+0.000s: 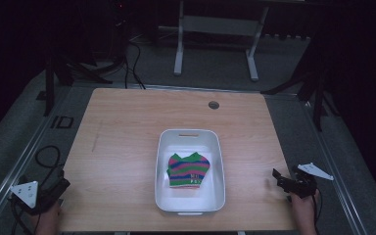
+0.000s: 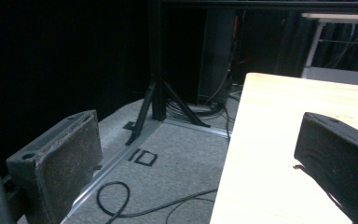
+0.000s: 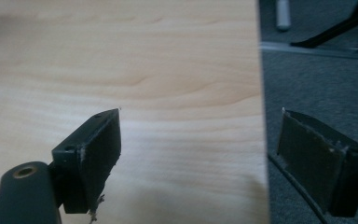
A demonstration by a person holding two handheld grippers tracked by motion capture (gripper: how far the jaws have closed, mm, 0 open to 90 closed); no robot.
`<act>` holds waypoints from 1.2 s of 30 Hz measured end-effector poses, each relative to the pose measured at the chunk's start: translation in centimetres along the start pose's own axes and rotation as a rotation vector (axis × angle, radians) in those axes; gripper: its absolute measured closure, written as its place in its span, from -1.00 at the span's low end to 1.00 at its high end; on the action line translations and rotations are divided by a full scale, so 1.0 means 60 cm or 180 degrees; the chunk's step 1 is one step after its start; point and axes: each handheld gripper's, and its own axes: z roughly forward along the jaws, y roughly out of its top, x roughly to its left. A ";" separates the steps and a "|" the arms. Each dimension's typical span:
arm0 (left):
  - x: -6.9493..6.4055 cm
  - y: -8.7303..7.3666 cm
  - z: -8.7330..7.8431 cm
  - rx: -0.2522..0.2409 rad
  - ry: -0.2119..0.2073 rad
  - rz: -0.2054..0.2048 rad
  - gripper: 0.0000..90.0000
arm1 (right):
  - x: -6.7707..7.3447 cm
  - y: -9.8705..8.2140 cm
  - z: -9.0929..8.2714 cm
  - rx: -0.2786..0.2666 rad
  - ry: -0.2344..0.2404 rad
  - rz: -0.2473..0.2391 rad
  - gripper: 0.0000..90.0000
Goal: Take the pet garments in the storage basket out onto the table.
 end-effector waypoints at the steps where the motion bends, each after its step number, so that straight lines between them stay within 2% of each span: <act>1: 0.000 0.000 0.000 0.0000 0.0000 0.0000 -0.97 | 0.001 0.000 0.001 0.0036 0.0027 -0.0028 -0.69; 5: 0.000 0.000 0.001 0.0014 -0.0009 0.0008 -0.97 | 0.002 0.001 0.006 0.0241 0.0185 -0.0132 -0.70; 7: 0.000 0.000 0.000 0.0007 -0.0009 0.0004 -0.97 | 0.004 -0.001 0.004 0.0217 0.0178 -0.0175 -0.70; 9: 0.000 0.000 0.000 -0.0003 -0.0011 -0.0003 -0.97 | 0.004 -0.002 0.001 0.0211 0.0243 -0.0231 -0.70; 11: 0.000 0.000 0.000 0.0000 -0.0012 0.0002 -0.97 | 0.002 -0.002 0.001 0.0253 0.0394 -0.0280 -0.70; 12: 0.000 0.000 0.000 0.0000 -0.0012 0.0002 -0.97 | 0.002 -0.002 0.001 0.0253 0.0394 -0.0280 -0.70; 13: 0.000 0.000 0.000 0.0002 -0.0009 0.0001 -0.97 | 0.001 -0.003 0.003 0.0311 0.0560 -0.0334 -0.70; 14: 0.000 0.000 0.000 0.0002 -0.0009 0.0001 -0.97 | 0.001 -0.003 0.003 0.0311 0.0560 -0.0334 -0.70; 15: 0.000 0.000 0.000 0.0003 -0.0009 -0.0003 -0.97 | 0.003 -0.002 0.004 0.0371 0.0768 -0.0441 -0.69; 16: 0.000 0.000 0.000 -0.0001 -0.0008 -0.0015 -0.97 | 0.004 -0.002 0.004 0.0365 0.0909 -0.0508 -0.69; 17: 0.000 0.000 0.000 -0.0006 -0.0007 -0.0012 -0.97 | 0.005 -0.002 0.004 0.0354 0.1000 -0.0576 -0.69; 18: 0.000 0.000 0.000 -0.0006 -0.0007 -0.0012 -0.97 | 0.005 -0.002 0.004 0.0354 0.1000 -0.0576 -0.69; 19: 0.000 0.000 -0.001 -0.0013 -0.0010 -0.0012 -0.97 | 0.008 -0.001 0.004 0.0377 0.1045 -0.0662 -0.69; 21: 0.000 -0.001 -0.001 -0.0020 -0.0020 -0.0005 -0.97 | 0.015 0.003 0.004 0.0473 0.1160 -0.0833 -0.69; 22: -0.001 -0.001 -0.001 -0.0019 -0.0023 0.0000 -0.97 | 0.023 0.007 0.004 0.0571 0.1317 -0.0888 -0.70; 24: -0.001 -0.001 -0.001 -0.0019 -0.0029 0.0001 -0.97 | 0.030 0.012 0.004 0.0667 0.1468 -0.0916 -0.70; 26: 0.000 -0.001 -0.001 -0.0016 -0.0036 -0.0009 -0.97 | 0.035 0.015 0.004 0.0696 0.1509 -0.0953 -0.70; 27: 0.000 0.000 -0.001 -0.0012 -0.0041 -0.0012 -0.97 | 0.045 0.021 0.002 0.0801 0.1627 -0.1071 -0.69; 28: 0.000 0.000 -0.001 -0.0007 -0.0044 -0.0011 -0.97 | 0.045 0.021 0.002 0.0801 0.1627 -0.1071 -0.69; 29: 0.000 0.000 -0.001 -0.0005 -0.0045 -0.0011 -0.97 | 0.059 0.026 0.000 0.0807 0.1697 -0.1261 -0.69; 30: 0.000 0.000 0.000 -0.0005 -0.0045 -0.0011 -0.97 | 0.066 0.029 -0.001 0.0801 0.1730 -0.1337 -0.69; 32: 0.000 0.000 0.000 0.0007 -0.0051 -0.0008 -0.97 | 0.079 0.037 -0.004 0.0798 0.1863 -0.1398 -0.69; 33: 0.000 0.000 0.000 0.0007 -0.0051 -0.0008 -0.97 | 0.079 0.037 -0.004 0.0798 0.1863 -0.1398 -0.69; 34: 0.001 0.000 0.000 0.0013 -0.0053 -0.0012 -0.97 | 0.091 0.046 -0.008 0.0773 0.1970 -0.1452 -0.69; 35: 0.001 0.000 0.000 0.0013 -0.0053 -0.0012 -0.97 | 0.091 0.046 -0.008 0.0773 0.1970 -0.1452 -0.69; 36: 0.001 0.000 0.000 0.0012 -0.0053 -0.0015 -0.97 | 0.103 0.056 -0.012 0.0753 0.2051 -0.1539 -0.69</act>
